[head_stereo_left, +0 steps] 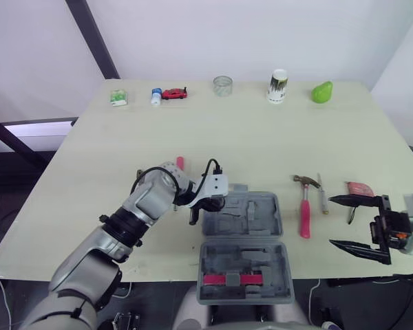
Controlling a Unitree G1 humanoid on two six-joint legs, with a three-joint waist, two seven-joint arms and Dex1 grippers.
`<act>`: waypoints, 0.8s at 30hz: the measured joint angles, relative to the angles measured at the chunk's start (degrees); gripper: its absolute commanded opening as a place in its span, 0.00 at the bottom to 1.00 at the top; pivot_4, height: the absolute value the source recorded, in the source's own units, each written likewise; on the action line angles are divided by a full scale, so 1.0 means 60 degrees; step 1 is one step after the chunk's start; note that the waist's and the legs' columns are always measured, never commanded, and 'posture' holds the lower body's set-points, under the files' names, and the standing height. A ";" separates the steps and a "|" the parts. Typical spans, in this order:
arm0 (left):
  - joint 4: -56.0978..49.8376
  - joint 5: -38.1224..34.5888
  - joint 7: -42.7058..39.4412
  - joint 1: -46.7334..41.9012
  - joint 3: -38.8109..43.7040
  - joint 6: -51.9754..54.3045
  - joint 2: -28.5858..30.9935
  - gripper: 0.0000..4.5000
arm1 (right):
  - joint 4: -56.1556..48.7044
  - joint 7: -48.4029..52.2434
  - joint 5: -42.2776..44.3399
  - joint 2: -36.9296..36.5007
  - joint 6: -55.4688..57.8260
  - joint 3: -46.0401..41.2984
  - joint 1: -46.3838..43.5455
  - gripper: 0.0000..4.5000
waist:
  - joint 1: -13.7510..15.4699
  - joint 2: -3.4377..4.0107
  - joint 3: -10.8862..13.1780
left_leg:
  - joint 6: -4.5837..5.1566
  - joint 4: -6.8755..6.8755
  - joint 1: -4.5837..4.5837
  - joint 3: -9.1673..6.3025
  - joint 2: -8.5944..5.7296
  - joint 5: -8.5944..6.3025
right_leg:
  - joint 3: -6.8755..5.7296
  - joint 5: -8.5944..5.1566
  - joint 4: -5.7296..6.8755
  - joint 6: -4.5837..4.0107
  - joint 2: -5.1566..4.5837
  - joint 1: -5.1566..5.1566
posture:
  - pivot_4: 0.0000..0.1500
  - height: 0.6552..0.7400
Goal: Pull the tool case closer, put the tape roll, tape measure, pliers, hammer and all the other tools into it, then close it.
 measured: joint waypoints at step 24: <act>0.0305 -0.0396 0.0033 0.0001 0.0372 0.0420 -0.0020 0.01 | -0.0002 0.0020 -0.0306 0.0174 -0.0491 0.0013 0.0348 1.00 | -0.0006 0.0001 -0.0001 | 0.0000 0.0000 0.0001 -0.0001 0.0000 0.0000 | -0.0001 0.0000 0.0002 0.0000 0.0000 0.0000 | 1.00 1.00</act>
